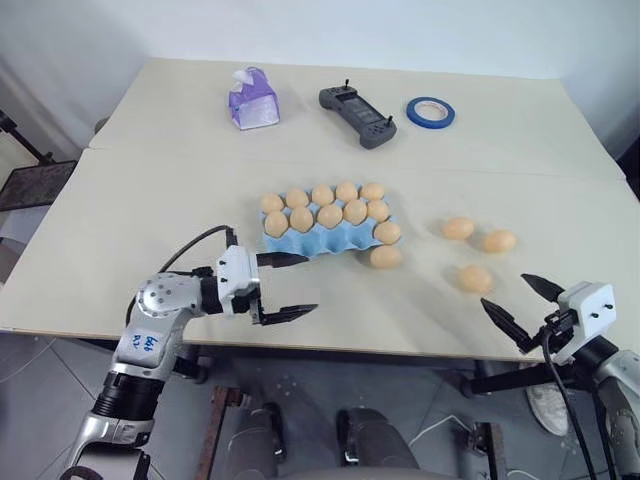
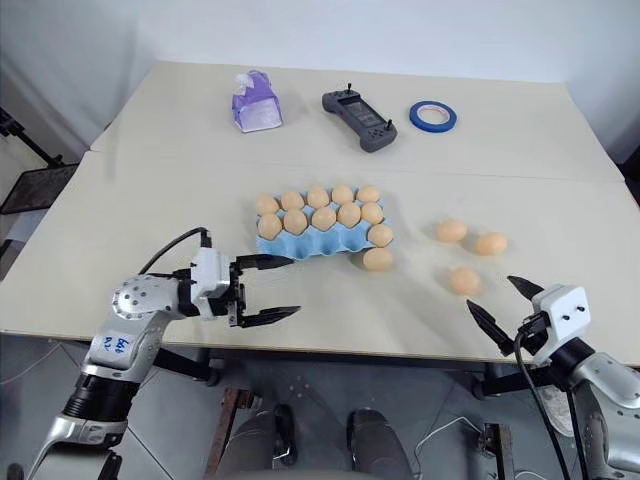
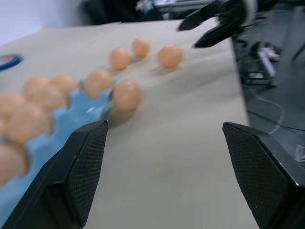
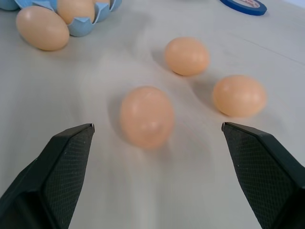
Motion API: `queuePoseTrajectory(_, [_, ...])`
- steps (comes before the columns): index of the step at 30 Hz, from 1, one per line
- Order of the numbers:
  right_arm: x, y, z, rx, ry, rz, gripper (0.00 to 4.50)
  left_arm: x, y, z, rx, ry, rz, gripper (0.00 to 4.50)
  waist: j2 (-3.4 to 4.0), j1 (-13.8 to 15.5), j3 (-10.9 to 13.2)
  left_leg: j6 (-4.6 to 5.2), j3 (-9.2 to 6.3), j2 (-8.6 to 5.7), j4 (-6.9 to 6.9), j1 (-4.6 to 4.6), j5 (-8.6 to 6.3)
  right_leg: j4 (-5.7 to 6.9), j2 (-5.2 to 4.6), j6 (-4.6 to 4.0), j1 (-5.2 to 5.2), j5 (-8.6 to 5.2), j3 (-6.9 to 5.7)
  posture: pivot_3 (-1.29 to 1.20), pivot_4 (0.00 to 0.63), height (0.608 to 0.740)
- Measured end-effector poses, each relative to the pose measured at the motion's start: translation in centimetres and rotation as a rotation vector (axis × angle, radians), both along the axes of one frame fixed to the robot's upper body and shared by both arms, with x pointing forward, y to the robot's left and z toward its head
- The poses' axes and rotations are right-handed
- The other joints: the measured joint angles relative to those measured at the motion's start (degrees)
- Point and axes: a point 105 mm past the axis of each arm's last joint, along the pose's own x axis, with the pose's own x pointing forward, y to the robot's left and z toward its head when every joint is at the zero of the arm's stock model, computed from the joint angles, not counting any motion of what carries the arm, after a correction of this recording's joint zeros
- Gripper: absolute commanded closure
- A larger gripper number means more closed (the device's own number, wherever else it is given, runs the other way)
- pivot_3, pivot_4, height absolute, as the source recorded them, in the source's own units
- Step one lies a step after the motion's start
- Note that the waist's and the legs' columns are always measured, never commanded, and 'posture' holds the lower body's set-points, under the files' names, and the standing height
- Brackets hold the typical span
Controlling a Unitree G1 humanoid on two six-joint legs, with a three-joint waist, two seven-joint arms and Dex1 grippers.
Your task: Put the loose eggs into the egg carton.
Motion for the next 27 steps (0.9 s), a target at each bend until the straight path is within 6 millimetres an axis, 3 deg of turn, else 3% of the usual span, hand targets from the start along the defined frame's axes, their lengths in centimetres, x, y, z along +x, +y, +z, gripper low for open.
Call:
queuePoseTrajectory(9, [4.0, 1.3, -0.7, 0.022, 0.041, 0.106, 0.0, 0.1, 0.1, 0.1, 0.011, -0.004, -0.02, 0.42, 0.04, 0.3, 0.0, 0.05, -0.08, -0.01, 0.03, -0.02, -0.01, -0.02, -0.01, 0.0, 0.06, 0.0, -0.07, 0.0, 0.15, 0.74])
queuePoseTrajectory(12, [5.0, 1.8, -1.3, 0.025, 0.071, 0.141, 0.54, 0.1, 0.2, 0.1, 0.01, -0.005, -0.012, 0.39, 0.04, 0.4, 0.0, 0.07, -0.08, -0.01, 0.04, -0.02, -0.01, -0.02, -0.01, 0.0, 0.08, 0.0, -0.08, 0.0, 0.15, 0.74])
queuePoseTrajectory(18, [5.5, 1.9, -1.9, 0.018, 0.078, 0.156, 2.59, 0.3, 1.3, 0.3, 0.008, -0.017, 0.048, 0.39, 0.06, 0.4, 0.0, 0.07, -0.1, -0.01, 0.07, -0.01, -0.02, -0.02, -0.01, 0.01, 0.13, -0.01, -0.11, 0.0, 0.15, 0.74])
queuePoseTrajectory(20, [5.6, 2.2, -1.9, 0.02, 0.07, 0.163, 2.78, 0.3, 1.5, 0.2, 0.005, -0.01, 0.065, 0.39, 0.06, 0.4, 0.0, 0.07, -0.13, -0.01, 0.11, 0.0, -0.03, -0.02, -0.02, 0.02, 0.16, 0.0, -0.12, 0.0, 0.15, 0.74])
queuePoseTrajectory(23, [6.2, 4.1, -1.6, 0.043, 0.046, 0.207, 2.78, 0.3, 2.2, -0.1, 0.001, 0.0, 0.108, 0.39, 0.06, -0.2, 0.0, 0.06, -0.13, 0.01, 0.11, 0.02, -0.03, 0.04, -0.01, 0.02, 0.16, 0.01, -0.12, 0.0, 0.15, 0.74])
queuePoseTrajectory(27, [7.3, 8.8, 0.6, 0.092, -0.032, 0.32, 2.78, 0.7, 3.6, 0.1, -0.003, -0.007, 0.184, 0.39, 0.09, -1.1, 0.0, 0.02, -0.14, 0.02, 0.12, 0.02, 0.01, 0.27, -0.01, -0.01, 0.05, -0.01, -0.12, 0.0, 0.15, 0.74])
